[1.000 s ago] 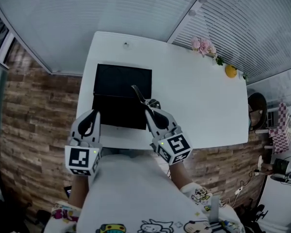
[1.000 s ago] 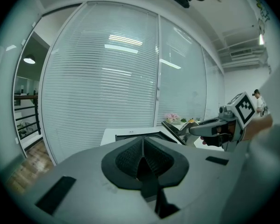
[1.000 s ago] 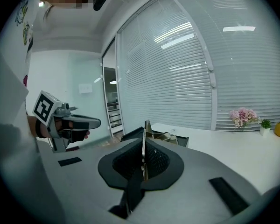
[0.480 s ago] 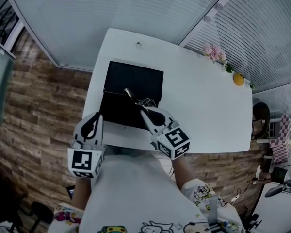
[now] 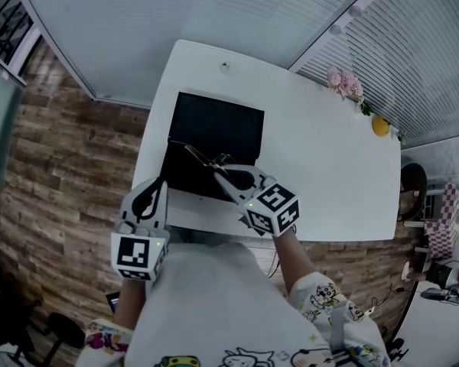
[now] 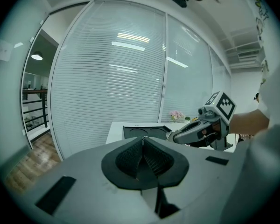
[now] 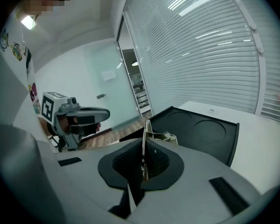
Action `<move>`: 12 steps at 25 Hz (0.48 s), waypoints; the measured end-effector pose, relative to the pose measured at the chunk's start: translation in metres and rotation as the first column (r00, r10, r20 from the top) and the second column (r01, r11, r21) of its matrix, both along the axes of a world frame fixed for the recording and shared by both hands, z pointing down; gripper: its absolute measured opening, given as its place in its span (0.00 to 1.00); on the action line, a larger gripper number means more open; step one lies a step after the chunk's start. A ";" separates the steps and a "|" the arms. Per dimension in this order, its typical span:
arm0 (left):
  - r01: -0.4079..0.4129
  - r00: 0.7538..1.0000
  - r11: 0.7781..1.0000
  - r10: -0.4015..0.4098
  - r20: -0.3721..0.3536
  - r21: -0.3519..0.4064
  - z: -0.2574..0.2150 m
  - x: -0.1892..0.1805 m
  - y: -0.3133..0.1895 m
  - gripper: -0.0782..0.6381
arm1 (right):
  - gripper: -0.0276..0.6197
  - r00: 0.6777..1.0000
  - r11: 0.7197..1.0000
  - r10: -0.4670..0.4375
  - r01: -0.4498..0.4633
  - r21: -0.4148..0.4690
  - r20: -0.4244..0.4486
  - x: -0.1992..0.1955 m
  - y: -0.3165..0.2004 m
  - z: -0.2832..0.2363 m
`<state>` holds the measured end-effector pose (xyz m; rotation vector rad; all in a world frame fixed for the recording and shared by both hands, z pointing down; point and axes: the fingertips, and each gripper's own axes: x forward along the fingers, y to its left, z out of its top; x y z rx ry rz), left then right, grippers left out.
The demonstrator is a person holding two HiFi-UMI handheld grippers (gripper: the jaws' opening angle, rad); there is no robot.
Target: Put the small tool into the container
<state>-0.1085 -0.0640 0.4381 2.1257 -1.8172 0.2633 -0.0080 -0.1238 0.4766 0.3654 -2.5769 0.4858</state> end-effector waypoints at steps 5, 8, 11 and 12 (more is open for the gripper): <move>-0.003 1.000 1.000 0.003 -0.003 -0.011 0.005 0.000 0.000 0.12 | 0.05 0.995 0.994 -0.093 0.091 -0.052 -0.033 -0.008 0.007 0.014; -0.010 1.000 1.000 0.010 -0.003 -0.015 0.006 0.000 -0.001 0.12 | 0.05 0.986 0.987 -0.152 0.148 -0.063 -0.065 -0.013 0.011 0.020; -0.016 1.000 1.000 0.016 -0.004 -0.017 0.008 0.000 -0.005 0.12 | 0.05 0.979 0.980 -0.188 0.181 -0.086 -0.081 -0.017 0.012 0.026; -0.018 1.000 1.000 0.018 -0.005 -0.019 0.008 0.001 -0.005 0.12 | 0.05 0.977 0.978 -0.196 0.187 -0.096 -0.086 -0.017 0.013 0.028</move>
